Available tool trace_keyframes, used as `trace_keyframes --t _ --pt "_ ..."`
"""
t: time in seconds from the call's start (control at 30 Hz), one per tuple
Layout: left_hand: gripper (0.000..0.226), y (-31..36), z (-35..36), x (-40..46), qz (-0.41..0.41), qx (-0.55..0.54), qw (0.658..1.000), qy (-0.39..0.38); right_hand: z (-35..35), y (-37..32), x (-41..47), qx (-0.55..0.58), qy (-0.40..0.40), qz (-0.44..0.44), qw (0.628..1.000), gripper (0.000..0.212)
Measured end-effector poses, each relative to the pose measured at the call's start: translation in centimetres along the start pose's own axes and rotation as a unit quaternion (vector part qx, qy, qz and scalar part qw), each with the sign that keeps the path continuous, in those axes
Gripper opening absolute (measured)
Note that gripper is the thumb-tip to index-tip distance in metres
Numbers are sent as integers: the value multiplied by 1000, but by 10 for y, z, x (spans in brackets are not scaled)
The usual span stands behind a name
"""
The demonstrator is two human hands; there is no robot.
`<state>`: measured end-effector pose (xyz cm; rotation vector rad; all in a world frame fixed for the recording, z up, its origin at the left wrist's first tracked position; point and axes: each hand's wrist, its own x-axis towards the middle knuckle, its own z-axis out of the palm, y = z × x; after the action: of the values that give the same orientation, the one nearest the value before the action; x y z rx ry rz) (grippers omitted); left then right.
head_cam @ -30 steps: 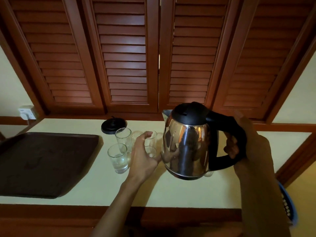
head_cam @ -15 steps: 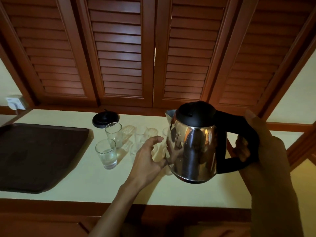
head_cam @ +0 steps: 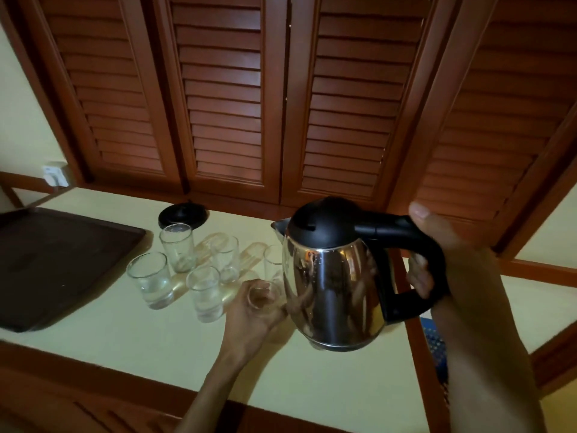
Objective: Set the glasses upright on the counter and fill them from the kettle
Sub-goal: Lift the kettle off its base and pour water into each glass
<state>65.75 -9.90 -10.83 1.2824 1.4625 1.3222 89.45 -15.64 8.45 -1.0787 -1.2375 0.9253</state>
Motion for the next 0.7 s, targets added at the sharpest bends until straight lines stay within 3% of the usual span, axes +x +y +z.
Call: trace_keyframes --t 0.17,0.4,0.7 --pt "27 -4 1 11 -4 -5 999 38 -7 3 8 -24 5 18 1000 57" --pt "28 50 -12 10 44 -1 996 77 -13 8 24 32 2 32 999 55" --pt "30 86 -10 3 67 29 995 71 -21 4 26 37 -23 63 997 55"
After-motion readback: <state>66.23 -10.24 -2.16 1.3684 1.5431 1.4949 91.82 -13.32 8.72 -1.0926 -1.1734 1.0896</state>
